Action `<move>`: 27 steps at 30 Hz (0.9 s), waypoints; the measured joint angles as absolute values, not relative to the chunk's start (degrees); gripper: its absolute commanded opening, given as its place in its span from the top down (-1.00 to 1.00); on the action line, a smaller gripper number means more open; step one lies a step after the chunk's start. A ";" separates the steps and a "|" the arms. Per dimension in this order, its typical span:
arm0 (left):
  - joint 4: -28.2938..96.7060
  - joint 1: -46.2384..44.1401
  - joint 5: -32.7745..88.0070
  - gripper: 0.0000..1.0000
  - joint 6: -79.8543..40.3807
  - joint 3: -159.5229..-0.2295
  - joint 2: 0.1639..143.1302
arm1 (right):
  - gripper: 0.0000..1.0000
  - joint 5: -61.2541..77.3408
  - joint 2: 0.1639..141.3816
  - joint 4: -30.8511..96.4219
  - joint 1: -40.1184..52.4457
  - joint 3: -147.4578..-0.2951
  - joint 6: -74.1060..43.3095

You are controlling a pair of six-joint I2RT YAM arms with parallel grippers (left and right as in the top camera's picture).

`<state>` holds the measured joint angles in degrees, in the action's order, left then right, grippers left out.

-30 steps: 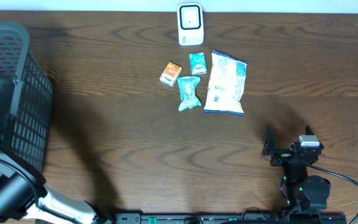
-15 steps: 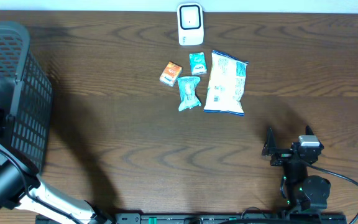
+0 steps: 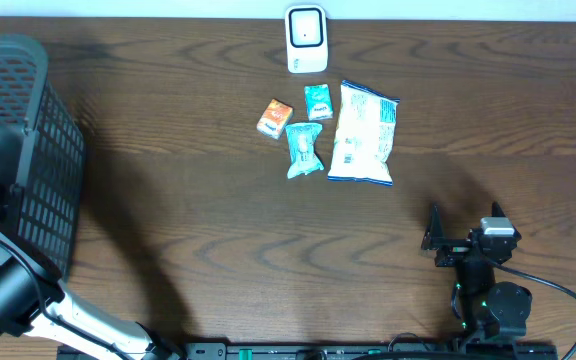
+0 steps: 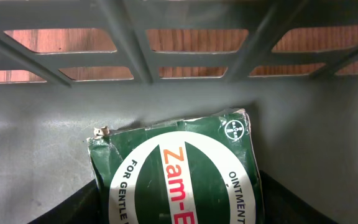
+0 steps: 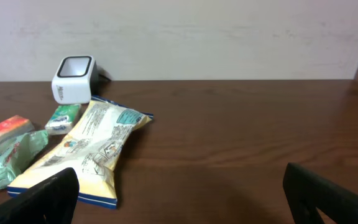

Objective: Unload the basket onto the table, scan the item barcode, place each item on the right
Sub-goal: 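Reach the left gripper into the basket and grasp the dark green Zam-Buk tin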

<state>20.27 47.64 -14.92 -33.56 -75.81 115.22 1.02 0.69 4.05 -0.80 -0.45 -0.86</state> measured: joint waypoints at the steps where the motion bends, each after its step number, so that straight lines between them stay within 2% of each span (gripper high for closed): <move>1: 20.36 47.64 -14.90 -0.25 -33.34 -75.81 115.22 | -0.99 1.02 0.69 4.05 -0.80 -0.45 -0.86; 10: 23.46 47.64 -14.33 -0.25 -32.73 -75.88 114.08 | -0.99 1.02 0.69 4.08 -0.80 -0.45 -0.86; 16: 24.58 47.64 -11.64 -0.25 -31.97 -75.75 106.94 | -0.99 1.02 0.69 4.08 -0.80 -0.45 -0.86; 20: 24.21 47.64 -7.35 -0.25 -31.46 -75.75 99.53 | -0.99 1.02 0.69 4.05 -0.80 -0.45 -0.86; 27: 19.92 46.00 7.40 -0.26 -31.46 -75.75 85.14 | -0.99 1.02 0.69 4.05 -0.80 -0.45 -0.86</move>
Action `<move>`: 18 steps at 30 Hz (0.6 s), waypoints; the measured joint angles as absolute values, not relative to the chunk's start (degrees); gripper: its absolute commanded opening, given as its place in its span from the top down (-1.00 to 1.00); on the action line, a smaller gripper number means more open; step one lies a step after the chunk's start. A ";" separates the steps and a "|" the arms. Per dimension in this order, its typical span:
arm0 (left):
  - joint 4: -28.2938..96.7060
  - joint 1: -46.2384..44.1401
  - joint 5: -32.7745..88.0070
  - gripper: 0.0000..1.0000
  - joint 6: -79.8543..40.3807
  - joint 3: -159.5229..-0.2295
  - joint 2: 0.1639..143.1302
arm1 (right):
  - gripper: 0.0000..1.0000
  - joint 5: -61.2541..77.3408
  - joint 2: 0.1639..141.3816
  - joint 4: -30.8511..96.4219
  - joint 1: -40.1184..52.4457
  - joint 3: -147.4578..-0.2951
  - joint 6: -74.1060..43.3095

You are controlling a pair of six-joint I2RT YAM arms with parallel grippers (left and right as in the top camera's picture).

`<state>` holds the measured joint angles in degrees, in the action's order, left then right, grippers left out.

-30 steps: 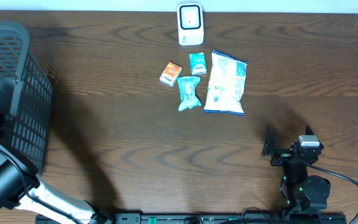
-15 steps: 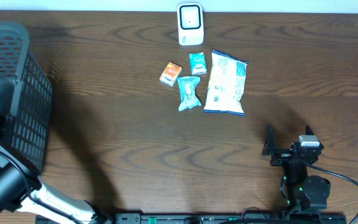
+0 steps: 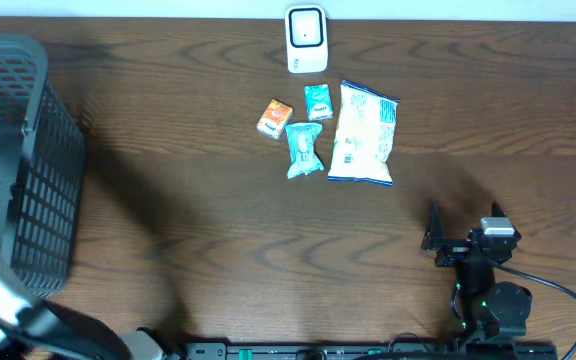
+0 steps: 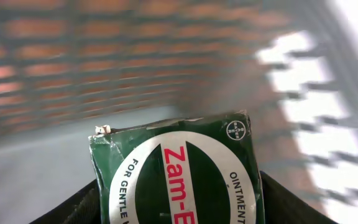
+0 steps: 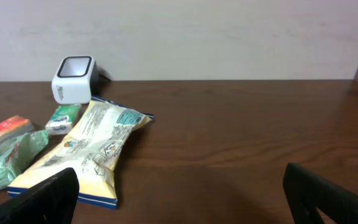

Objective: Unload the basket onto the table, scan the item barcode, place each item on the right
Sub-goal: 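Reach the left gripper into the basket and grasp the dark green Zam-Buk tin, then carry the Zam-Buk tin to the table beside the packs and release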

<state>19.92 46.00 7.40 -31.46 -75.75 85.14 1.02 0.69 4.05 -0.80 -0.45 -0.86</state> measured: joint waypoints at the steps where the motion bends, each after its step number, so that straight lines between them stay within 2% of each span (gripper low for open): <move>1: 18.96 45.23 9.82 -0.26 -31.46 -75.75 83.48 | -0.99 0.99 0.69 4.05 -0.80 -0.45 -0.86; 7: 12.91 36.60 21.04 -0.26 -31.46 -75.75 75.33 | -0.99 1.02 0.69 4.05 -0.80 -0.45 -0.86; 12: 12.80 22.13 24.77 -0.27 -29.89 -75.75 72.75 | -0.99 0.99 0.69 4.05 -0.80 -0.45 -0.86; 18: 18.00 2.81 24.58 -0.27 -18.24 -75.75 76.27 | -0.99 1.02 0.69 4.08 -0.80 -0.45 -0.86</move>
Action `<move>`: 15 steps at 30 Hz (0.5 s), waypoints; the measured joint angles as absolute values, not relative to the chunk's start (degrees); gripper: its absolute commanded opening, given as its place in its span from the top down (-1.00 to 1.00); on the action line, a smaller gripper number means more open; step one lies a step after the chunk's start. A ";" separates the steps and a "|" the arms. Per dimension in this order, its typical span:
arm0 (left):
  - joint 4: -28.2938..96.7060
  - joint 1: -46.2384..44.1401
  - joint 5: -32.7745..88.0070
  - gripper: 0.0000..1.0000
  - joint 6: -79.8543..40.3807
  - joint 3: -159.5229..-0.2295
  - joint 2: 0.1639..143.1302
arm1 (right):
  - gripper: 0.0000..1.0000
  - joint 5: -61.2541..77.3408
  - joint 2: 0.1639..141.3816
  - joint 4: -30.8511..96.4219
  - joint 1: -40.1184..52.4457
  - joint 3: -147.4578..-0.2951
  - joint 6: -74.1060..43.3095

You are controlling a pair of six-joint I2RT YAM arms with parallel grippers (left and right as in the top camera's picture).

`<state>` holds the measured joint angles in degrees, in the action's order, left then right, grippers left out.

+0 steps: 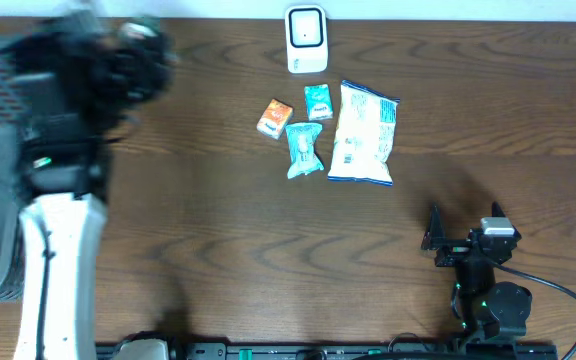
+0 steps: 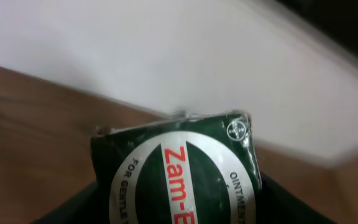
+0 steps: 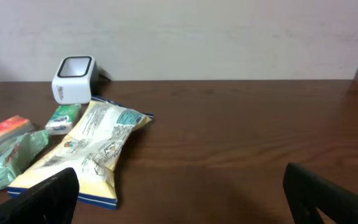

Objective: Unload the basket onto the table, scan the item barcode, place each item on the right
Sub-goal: 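Carry the Zam-Buk tin to the table beside the packs and release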

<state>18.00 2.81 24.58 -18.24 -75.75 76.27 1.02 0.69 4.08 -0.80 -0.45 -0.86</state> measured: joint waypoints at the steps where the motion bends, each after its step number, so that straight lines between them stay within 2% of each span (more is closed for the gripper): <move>1: 19.11 0.49 23.70 -0.27 -16.82 -75.75 77.19 | -0.98 1.02 0.69 4.08 -0.80 -0.45 -0.86; 6: 23.83 -9.21 18.22 -0.28 -10.85 -75.75 84.88 | -0.99 1.02 0.69 4.08 -0.80 -0.45 -0.86; 15: 25.52 -16.47 13.78 -0.28 -8.49 -75.75 101.12 | -0.99 1.02 0.69 4.05 -0.80 -0.45 -0.86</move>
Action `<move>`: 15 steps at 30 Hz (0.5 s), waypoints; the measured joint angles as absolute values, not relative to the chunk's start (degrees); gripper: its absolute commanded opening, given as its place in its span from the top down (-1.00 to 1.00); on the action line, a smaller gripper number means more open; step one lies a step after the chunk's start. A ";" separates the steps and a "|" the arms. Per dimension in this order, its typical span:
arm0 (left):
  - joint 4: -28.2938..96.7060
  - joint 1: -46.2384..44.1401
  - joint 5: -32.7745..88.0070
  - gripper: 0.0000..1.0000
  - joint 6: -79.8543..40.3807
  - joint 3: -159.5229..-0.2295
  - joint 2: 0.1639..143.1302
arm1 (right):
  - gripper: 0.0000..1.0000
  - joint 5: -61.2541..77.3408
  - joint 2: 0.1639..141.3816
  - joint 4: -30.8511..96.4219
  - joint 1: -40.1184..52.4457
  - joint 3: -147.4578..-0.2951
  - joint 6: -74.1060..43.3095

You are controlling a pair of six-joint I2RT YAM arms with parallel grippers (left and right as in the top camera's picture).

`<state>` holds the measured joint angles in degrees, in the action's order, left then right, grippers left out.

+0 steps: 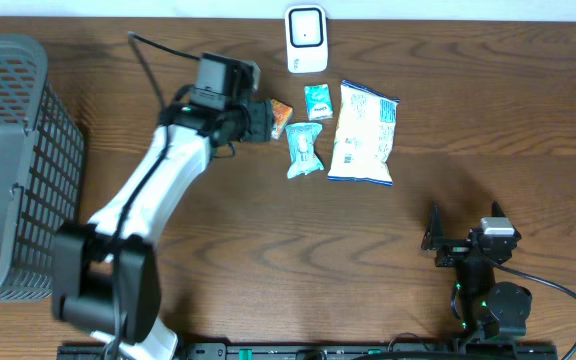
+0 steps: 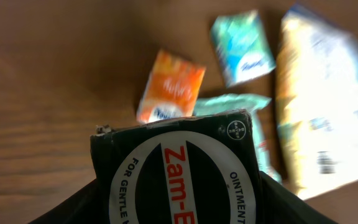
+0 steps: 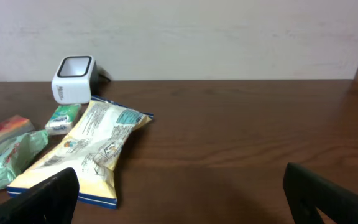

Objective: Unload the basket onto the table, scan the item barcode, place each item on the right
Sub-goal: 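Carry the Zam-Buk tin to the table beside the packs and release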

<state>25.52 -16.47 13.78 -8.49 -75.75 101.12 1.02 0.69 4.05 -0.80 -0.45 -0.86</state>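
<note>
My left gripper (image 1: 255, 119) is shut on a dark green box (image 2: 178, 171) with a white ring and red "Zam" lettering. It holds the box above the table, beside an orange packet (image 2: 170, 93). The white scanner (image 1: 306, 38) stands at the far edge, up and to the right of that gripper; it also shows in the right wrist view (image 3: 74, 79). No barcode shows on the box's visible face. My right gripper (image 1: 465, 226) rests open at the near right, nothing between its fingers (image 3: 45, 199).
A small teal packet (image 1: 317, 101), a teal pouch (image 1: 304, 150) and a pale chips bag (image 1: 363, 133) lie below the scanner, right of the held box. A grey mesh basket (image 1: 18, 150) stands at the far left edge.
My left arm has moved right with the green box, from near the basket at the table's far left to beside the orange packet. The right arm has not moved.
My left gripper was shut on the green box down inside the basket. Then it held the box higher against the basket wall, then outside the basket at the table's far left. Now the box hangs by the packets below the scanner.
</note>
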 measured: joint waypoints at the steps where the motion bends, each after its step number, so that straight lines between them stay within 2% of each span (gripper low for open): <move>1: 25.52 -16.84 13.47 -0.27 -8.49 -75.72 103.18 | -0.99 1.02 0.69 4.08 -0.80 -0.45 -0.86; 6: 26.02 -17.32 13.08 -0.31 -8.49 -75.72 108.88 | -0.99 1.02 0.69 4.05 -0.80 -0.45 -0.86; 8: 26.92 -17.37 12.97 -0.54 -8.51 -75.72 110.08 | -0.98 1.02 0.69 4.05 -0.80 -0.45 -0.86; 15: 27.70 -17.37 12.95 -0.75 -7.81 -75.72 110.69 | -0.98 1.02 0.69 4.05 -0.80 -0.45 -0.86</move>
<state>27.70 -17.37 12.95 -7.81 -75.72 110.69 1.02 0.69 4.05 -0.80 -0.45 -0.86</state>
